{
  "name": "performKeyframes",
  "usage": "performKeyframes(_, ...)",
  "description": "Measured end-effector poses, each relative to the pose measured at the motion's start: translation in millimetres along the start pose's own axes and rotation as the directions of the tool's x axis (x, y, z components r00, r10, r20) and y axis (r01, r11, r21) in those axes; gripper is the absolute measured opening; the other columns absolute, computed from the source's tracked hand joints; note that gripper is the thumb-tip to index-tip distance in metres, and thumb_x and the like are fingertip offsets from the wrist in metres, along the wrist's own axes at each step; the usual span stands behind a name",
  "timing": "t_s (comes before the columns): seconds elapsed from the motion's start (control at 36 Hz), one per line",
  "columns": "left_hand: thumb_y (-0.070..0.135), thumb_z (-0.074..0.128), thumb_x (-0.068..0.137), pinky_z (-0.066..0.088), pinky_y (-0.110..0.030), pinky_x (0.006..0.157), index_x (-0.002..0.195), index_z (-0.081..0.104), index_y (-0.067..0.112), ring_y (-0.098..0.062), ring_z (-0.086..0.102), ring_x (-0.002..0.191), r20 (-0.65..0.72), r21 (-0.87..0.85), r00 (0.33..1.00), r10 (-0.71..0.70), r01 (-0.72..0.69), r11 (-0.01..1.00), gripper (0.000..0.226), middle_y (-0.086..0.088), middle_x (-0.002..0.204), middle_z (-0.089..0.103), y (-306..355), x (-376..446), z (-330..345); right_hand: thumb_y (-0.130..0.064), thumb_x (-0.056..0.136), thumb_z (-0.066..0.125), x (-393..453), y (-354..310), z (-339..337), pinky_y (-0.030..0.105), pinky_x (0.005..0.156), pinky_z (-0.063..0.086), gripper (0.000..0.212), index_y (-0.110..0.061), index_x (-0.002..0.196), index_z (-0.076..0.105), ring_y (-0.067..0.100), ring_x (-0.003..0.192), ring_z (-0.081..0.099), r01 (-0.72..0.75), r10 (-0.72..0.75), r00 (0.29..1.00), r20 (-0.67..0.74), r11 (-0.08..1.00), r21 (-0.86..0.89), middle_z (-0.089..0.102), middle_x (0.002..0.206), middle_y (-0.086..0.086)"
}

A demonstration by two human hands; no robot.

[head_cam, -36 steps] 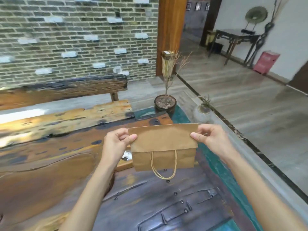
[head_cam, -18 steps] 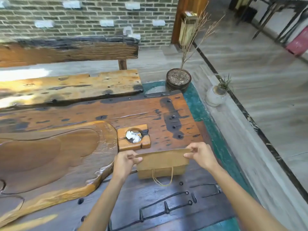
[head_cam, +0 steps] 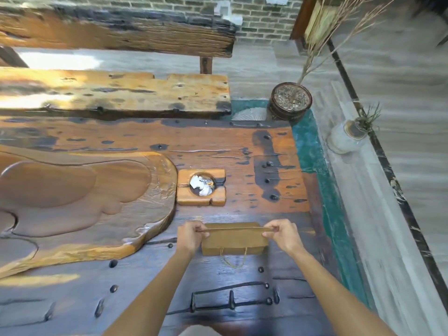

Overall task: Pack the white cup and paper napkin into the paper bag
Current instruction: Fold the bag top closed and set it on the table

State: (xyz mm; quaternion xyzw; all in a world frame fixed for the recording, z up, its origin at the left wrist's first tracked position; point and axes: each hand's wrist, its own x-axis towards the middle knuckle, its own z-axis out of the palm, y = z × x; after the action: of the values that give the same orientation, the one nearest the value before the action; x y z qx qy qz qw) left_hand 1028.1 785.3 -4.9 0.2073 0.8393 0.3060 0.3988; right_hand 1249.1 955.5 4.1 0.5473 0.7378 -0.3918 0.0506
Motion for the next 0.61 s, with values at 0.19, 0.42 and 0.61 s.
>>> performKeyframes(0.19, 0.022, 0.064, 0.087, 0.053, -0.035, 0.077, 0.097, 0.069, 0.019, -0.029, 0.064, 0.097, 0.138, 0.412, 0.986, 0.09, -0.14, 0.9, 0.012, -0.008, 0.092, 0.071, -6.1, 9.8, 20.2, -0.035, 0.085, 0.073, 9.2, 15.8, 0.8, 0.029, 0.088, 0.037, 0.03, -0.036, 0.114, 0.069, 0.016, 0.112, 0.054, 0.088, -0.056, 0.99, 0.128, 0.963, -0.256, 0.063, 0.098, -0.003)
performKeyframes(0.42, 0.045, 0.057, 0.091, 0.05, -0.038, 0.085, 0.104, 0.071, 0.031, -0.027, 0.063, 0.105, 0.245, 0.549, 0.96, 0.136, -0.253, 0.796, 0.024, -0.003, 0.104, 0.073, 24.0, 15.5, 34.9, -0.045, 0.1, 0.047, 14.5, -24.0, 12.4, 0.036, 0.082, 0.021, 0.029, -0.035, 0.116, 0.069, 0.016, 0.117, 0.049, 0.401, -0.291, 0.911, 0.293, 0.795, -0.456, 0.07, 0.108, -0.007)
performKeyframes(0.61, 0.057, 0.044, 0.093, 0.049, -0.038, 0.081, 0.099, 0.07, 0.029, -0.027, 0.063, 0.102, 0.302, 0.606, 0.929, 0.212, -0.359, 0.71, 0.039, -0.003, 0.099, 0.072, 24.6, 13.4, 44.3, -0.046, 0.103, 0.037, 11.8, -40.4, 35.8, 0.038, 0.086, 0.025, 0.037, -0.028, 0.104, 0.069, 0.021, 0.107, 0.054, 0.506, -0.337, 0.853, 0.399, 0.723, -0.471, 0.07, 0.097, 0.0)
